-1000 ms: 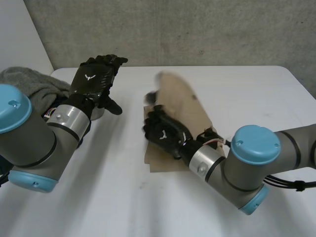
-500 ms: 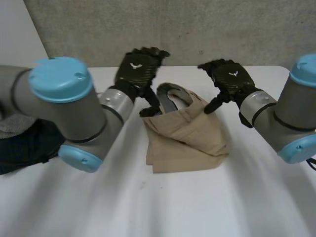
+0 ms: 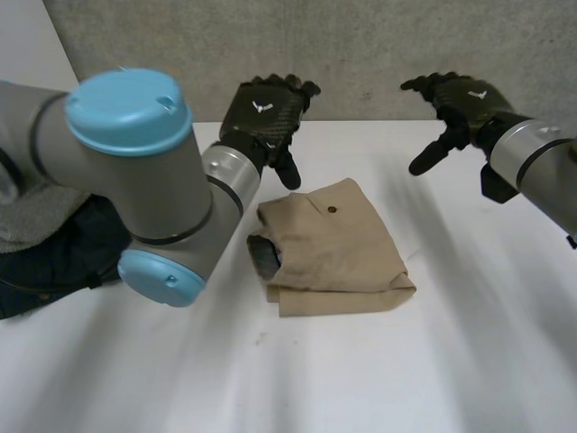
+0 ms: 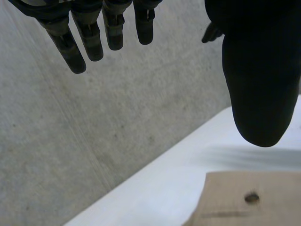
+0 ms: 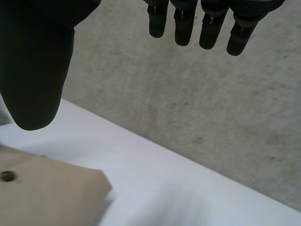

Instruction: Fold the laundry.

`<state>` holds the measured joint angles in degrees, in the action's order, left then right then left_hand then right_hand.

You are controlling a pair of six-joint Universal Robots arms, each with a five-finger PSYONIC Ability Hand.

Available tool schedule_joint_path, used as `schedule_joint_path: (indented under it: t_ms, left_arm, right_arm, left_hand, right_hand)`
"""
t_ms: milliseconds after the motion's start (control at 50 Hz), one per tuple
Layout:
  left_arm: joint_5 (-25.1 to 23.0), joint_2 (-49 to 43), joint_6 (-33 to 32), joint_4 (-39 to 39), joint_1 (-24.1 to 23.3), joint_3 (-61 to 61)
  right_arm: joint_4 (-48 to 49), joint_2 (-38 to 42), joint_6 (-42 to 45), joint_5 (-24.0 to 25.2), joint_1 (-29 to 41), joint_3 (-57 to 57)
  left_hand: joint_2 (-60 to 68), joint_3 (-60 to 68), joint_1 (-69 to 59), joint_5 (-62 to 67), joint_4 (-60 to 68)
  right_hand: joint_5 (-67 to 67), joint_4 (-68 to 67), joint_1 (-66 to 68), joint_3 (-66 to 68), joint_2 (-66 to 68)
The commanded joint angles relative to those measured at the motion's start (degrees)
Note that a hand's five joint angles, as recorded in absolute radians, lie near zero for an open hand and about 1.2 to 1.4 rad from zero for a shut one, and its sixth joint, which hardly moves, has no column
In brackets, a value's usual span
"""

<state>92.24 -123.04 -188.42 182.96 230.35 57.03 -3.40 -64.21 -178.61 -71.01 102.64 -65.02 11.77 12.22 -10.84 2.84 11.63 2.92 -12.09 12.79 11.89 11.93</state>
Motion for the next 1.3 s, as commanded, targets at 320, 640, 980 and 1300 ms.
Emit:
schedule_joint_path:
  t_ms: [320,640,980,1300]
  left_arm:
    - [2.2,-14.1,2.4,-6.6,-5.0,-6.8]
    - [3.1,-18.0,-5.5,-10.3,1.4,-1.7]
    - [0.0,-0.8,-2.0,-9.5,2.8,4.0]
    - [-36.8,19.1,7.0,-11.9,10.6,17.8]
  right_arm:
    - [-4.2,14.9,8.0,0.5,6.3,4.3]
    - [-4.7,21.4,19.3,-2.8,7.5,4.3]
    - [1.6,6.7,15.7,-13.0,4.3,-3.7]
    - [6.9,0.4,-3.9,-2.9,3.5,-26.2]
  left_hand:
    - [-1.8,-2.2,0.8,-2.8,-1.6]
    - [-1.8,-2.2,0.8,-2.8,-1.6]
    - [-1.8,-2.2,0.8,-2.8,-1.6]
    - [-1.8,-2.2,0.8,-2.8,-1.6]
  right_hand:
    - [-2.9,2.1,-2.8,-1.9,-1.9]
    - [-2.9,2.1,-2.8,-1.9,-1.9]
    - [-2.9,2.1,-2.8,-1.9,-1.9]
    - [-2.9,2.1,-2.8,-1.9,-1.9]
